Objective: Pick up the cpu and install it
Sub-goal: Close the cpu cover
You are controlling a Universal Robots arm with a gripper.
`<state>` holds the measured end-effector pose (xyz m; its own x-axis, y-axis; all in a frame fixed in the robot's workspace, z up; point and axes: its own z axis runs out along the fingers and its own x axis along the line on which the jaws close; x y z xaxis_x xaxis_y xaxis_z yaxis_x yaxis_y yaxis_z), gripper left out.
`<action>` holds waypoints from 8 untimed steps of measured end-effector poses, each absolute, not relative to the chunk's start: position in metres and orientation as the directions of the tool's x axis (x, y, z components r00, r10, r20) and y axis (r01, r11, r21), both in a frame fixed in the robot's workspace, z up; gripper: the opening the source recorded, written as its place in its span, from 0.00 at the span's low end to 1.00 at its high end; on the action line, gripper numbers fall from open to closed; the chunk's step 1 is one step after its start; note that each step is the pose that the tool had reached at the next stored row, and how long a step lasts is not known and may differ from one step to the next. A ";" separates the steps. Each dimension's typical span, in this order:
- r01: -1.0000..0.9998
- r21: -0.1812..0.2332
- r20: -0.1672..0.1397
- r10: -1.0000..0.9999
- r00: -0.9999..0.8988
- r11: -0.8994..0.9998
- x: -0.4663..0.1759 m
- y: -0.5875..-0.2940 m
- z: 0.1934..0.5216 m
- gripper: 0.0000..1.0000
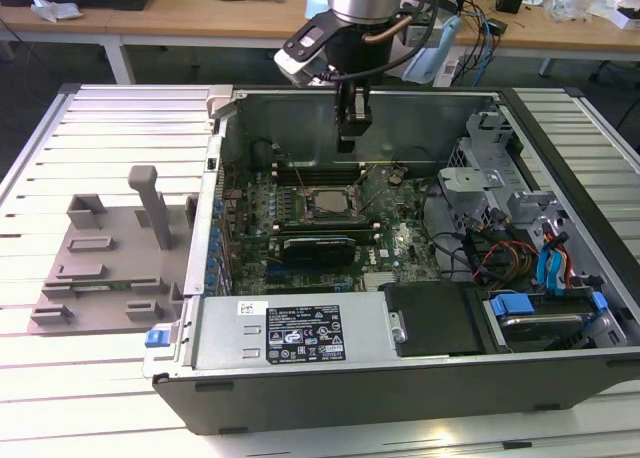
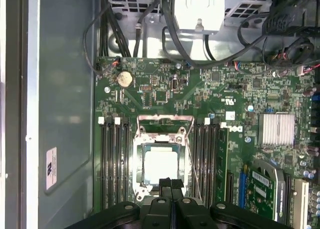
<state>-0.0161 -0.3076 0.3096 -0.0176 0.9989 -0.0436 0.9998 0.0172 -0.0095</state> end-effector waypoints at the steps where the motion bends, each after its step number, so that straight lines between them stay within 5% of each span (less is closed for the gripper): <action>1: 1.000 -0.010 -0.044 0.999 -0.018 0.017 -0.009 -0.308 0.310 0.11; 8: 1.000 -0.010 -0.048 0.999 -0.018 0.017 0.015 -0.308 0.309 0.11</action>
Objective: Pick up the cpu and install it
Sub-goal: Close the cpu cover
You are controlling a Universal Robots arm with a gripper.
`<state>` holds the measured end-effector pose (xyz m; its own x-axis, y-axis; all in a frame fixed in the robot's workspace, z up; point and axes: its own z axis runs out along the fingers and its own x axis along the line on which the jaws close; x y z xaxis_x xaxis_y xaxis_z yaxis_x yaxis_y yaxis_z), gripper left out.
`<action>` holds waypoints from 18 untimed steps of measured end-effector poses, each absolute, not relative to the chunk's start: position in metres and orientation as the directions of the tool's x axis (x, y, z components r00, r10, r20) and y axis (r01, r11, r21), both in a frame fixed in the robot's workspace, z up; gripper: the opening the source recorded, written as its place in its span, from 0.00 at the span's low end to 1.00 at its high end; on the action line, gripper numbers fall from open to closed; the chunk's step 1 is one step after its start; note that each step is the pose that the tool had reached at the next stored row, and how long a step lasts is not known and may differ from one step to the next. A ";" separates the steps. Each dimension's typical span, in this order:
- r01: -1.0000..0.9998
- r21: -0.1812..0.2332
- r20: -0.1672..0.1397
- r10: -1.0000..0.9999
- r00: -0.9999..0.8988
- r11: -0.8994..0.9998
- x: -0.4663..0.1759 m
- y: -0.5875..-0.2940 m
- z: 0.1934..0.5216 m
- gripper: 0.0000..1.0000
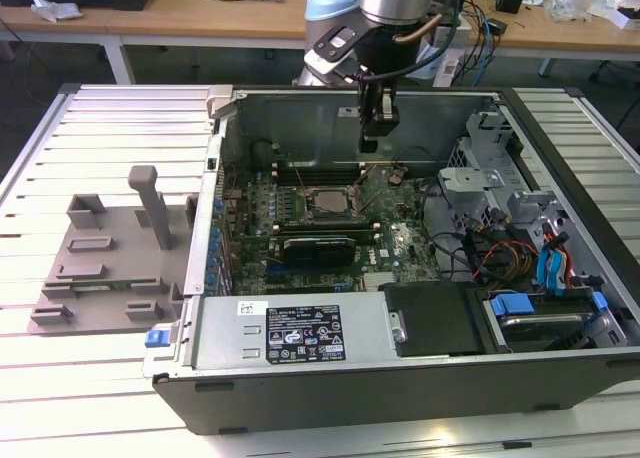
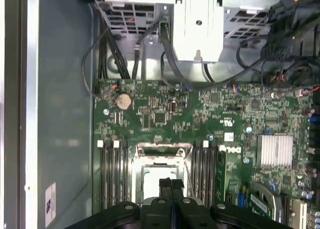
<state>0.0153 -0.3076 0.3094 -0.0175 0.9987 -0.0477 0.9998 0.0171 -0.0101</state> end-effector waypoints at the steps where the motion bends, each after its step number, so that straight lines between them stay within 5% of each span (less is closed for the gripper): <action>1: 1.000 -0.010 -0.048 0.999 -0.018 0.017 0.017 -0.308 0.309 0.11; 18: 1.000 -0.010 -0.054 0.998 -0.018 0.017 0.062 -0.308 0.308 0.11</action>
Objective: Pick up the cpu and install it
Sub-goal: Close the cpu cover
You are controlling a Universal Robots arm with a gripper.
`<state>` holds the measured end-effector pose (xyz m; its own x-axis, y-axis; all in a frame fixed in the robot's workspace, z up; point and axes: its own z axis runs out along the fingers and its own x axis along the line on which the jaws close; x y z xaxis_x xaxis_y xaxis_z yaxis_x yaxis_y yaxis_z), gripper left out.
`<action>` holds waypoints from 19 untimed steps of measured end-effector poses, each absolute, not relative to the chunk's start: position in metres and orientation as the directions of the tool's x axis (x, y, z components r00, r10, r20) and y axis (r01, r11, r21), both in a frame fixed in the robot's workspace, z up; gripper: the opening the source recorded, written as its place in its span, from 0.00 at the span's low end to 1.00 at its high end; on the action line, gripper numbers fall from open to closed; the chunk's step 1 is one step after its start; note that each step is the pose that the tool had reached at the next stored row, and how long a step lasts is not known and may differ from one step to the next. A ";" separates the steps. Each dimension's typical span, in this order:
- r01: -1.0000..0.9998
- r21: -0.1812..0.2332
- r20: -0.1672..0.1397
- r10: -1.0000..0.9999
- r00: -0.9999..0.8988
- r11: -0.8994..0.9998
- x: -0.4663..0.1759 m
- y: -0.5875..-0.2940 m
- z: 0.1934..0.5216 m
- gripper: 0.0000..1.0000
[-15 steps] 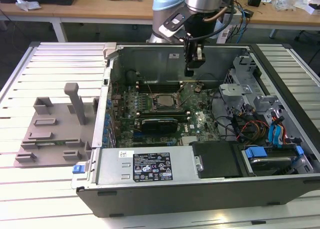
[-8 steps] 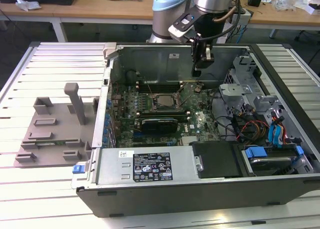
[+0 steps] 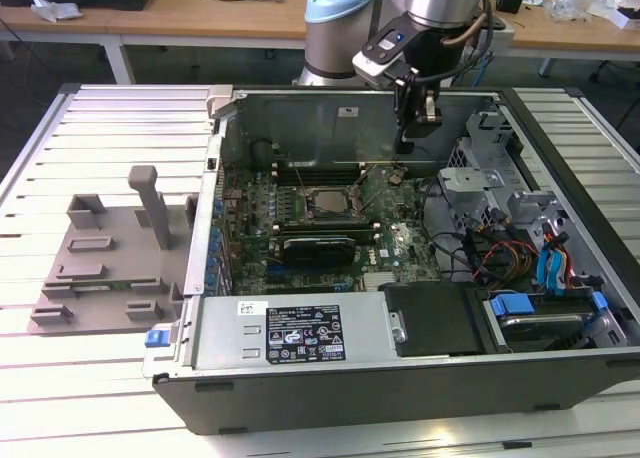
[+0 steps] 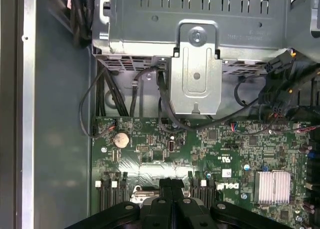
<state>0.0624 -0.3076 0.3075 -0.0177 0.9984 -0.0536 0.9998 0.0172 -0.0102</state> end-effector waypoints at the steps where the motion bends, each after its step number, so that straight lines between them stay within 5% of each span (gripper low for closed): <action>1: 1.000 -0.010 -0.054 0.998 -0.018 0.017 0.063 -0.308 0.307 0.11; 19: 1.000 -0.011 -0.053 0.998 -0.018 0.017 0.086 -0.308 0.292 0.11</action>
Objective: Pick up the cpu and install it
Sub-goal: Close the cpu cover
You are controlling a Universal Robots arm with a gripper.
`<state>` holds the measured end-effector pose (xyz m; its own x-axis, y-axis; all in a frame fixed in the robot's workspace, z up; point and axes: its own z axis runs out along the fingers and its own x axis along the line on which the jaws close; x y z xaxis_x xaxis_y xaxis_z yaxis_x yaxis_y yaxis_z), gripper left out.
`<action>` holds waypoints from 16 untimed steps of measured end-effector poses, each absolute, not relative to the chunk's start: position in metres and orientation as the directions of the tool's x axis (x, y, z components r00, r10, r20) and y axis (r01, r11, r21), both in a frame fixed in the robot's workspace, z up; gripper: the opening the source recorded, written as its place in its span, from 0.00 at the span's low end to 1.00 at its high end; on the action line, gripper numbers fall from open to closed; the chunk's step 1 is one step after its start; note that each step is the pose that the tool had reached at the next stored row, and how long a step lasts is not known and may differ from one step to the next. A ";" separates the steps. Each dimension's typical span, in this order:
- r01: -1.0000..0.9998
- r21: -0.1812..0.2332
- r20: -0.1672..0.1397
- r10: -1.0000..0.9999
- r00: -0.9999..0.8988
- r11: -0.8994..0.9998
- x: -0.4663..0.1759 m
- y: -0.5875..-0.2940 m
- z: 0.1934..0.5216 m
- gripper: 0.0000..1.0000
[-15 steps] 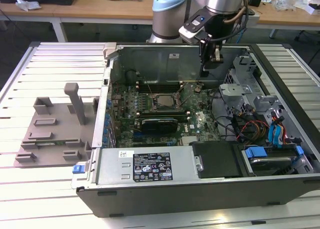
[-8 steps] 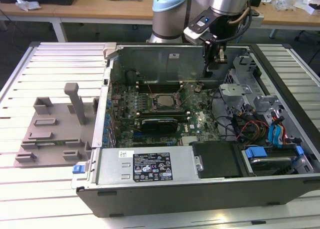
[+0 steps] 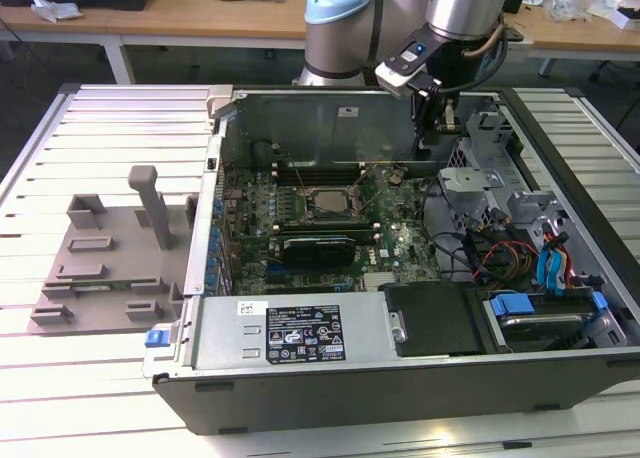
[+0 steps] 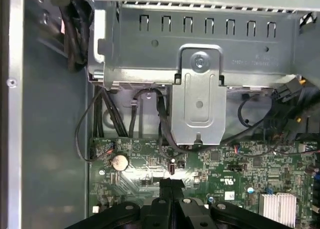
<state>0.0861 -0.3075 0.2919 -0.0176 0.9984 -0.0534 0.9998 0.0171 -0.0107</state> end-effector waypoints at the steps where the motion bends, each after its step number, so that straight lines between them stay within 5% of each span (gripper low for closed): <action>1: 1.000 -0.011 -0.054 0.998 -0.018 0.017 0.083 -0.308 0.288 0.11; 8: 1.000 -0.011 -0.054 0.998 -0.018 0.017 0.080 -0.308 0.251 0.11; 16: 1.000 -0.011 -0.054 0.998 -0.018 0.017 0.072 -0.308 0.245 0.11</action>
<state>0.0717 -0.3075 0.2449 -0.0176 0.9984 -0.0536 0.9998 0.0170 -0.0107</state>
